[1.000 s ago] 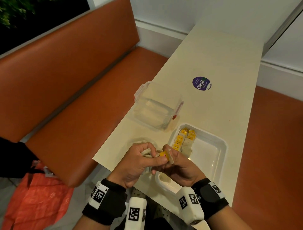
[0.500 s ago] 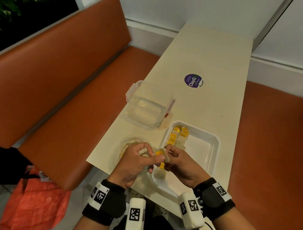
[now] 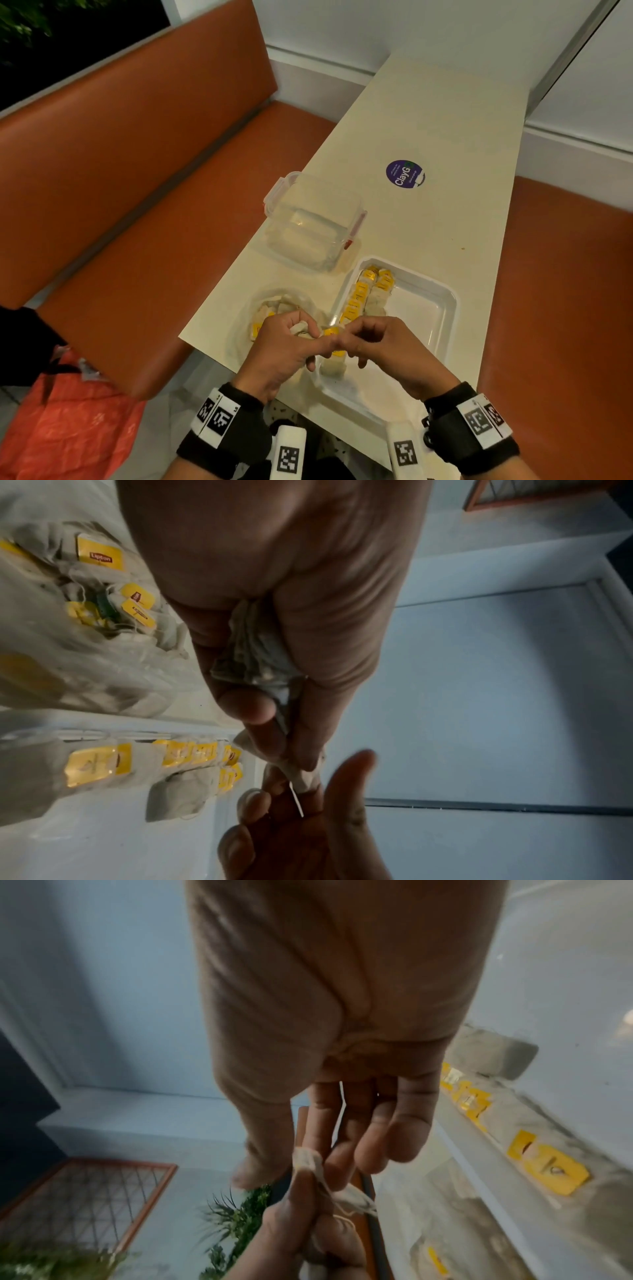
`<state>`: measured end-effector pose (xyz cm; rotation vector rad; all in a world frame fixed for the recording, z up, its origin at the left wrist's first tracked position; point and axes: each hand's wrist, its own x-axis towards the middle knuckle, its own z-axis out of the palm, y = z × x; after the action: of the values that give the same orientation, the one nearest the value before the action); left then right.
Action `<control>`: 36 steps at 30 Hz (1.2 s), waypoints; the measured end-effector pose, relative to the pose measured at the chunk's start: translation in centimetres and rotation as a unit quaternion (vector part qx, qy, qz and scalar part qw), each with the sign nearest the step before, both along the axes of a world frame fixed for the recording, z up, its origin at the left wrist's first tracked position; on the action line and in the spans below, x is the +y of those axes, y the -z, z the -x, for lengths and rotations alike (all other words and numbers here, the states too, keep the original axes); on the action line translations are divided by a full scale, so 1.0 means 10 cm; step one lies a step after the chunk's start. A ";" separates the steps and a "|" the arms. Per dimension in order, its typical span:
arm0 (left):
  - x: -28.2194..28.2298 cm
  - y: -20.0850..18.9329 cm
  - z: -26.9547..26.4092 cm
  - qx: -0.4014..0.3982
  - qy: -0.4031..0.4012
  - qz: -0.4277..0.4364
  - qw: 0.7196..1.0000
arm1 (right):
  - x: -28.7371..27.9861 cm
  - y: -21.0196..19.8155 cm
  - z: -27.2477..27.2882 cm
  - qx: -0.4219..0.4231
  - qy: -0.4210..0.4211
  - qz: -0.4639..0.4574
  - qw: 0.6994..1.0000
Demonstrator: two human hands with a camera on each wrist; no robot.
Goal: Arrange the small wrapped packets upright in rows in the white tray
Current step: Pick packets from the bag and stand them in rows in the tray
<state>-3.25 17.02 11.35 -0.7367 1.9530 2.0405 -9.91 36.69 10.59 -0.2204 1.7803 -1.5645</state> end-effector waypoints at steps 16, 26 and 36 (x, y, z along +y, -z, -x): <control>-0.04 0.43 -0.07 -0.087 -0.029 -0.043 0.995 | 0.43 0.78 0.39 0.149 -0.114 -0.338 0.922; -0.10 0.58 -0.08 -0.087 -0.055 -0.068 0.992 | 0.18 0.96 0.64 0.280 -0.108 -0.433 0.850; -0.14 0.68 -0.06 -0.086 -0.059 -0.070 0.992 | 0.18 1.03 0.58 0.257 -0.062 -0.430 0.863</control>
<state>-2.61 15.59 4.58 -0.9790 1.6911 2.0782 -15.66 38.50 0.28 -0.3180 2.6374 -0.5076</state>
